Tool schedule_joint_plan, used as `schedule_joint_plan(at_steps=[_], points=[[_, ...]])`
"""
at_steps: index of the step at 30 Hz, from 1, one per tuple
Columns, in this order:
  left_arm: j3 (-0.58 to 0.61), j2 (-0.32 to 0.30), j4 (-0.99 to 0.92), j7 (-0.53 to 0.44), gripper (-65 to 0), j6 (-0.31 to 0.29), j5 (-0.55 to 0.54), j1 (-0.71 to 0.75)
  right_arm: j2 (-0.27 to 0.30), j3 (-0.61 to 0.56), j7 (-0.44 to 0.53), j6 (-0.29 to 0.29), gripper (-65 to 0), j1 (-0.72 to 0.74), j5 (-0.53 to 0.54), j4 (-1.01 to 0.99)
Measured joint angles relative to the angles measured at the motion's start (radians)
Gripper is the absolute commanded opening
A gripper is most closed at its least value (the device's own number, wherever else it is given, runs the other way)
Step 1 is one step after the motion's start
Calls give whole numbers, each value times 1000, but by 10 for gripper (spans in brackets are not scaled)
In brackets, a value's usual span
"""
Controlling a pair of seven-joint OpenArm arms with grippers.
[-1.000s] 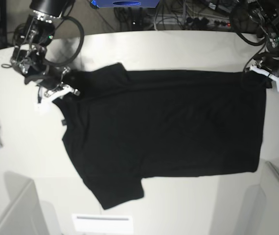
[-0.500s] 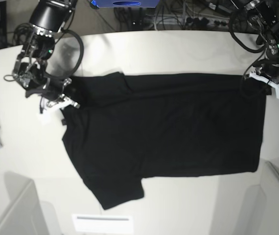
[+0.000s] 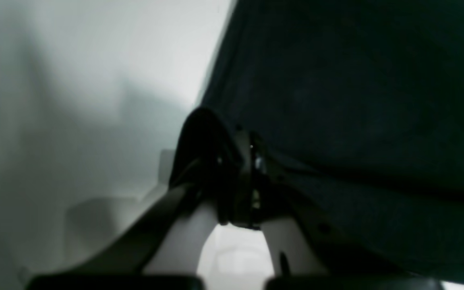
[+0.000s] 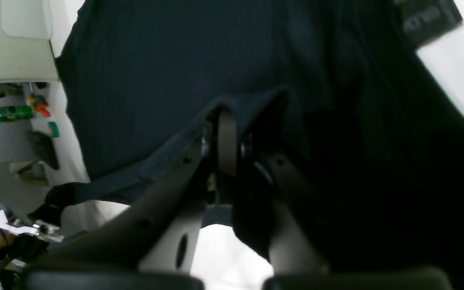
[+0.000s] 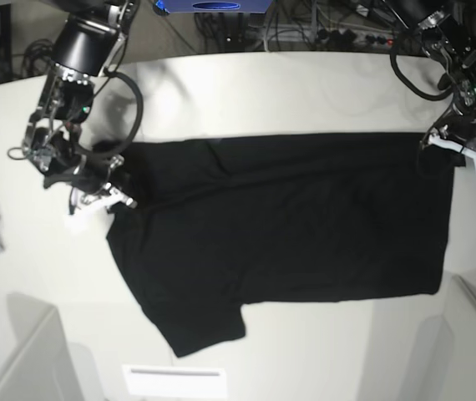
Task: Fold the T-shirt properly
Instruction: 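Open the left gripper and raise it off the hem corner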
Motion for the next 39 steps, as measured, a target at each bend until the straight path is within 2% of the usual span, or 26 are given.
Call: schedule_joint_plan(at_steps=[8,11,13,15,17,24,28,33,39], points=[[2,-3,-38,-5,-650,5,2,-64,1,-5,4,0,-650,53,2,-63],[2,-3,-80,-3,-650,12,3,-80,16,-85,11,0,-650,68,-1,-92],[3,-2,-93,-2,-650,12,3,-88,13,-109,58,-2,-650,69,5,-101],[2,-4,-102,-2,-650,12,3,-98,18,-109,92,-56,-650,69,6,-111],[2,-15,-108,-1,-650,12,15,-109,27,-109,100,-71,-650,69,3,-127],[2,-19,-135,-2,-650,11,151,-181,22,-114,101,-71,-650,73,3,-133],[2,-17,-139,-2,-650,11,153,-183,32,-146,109,-72,-650,76,-1,-134],[75,-20,-139,-2,-650,11,163,-183,25,-155,128,-72,-650,78,5,-134],[69,-21,-139,-6,-650,12,163,-183,27,-149,124,-72,-635,77,3,-134]])
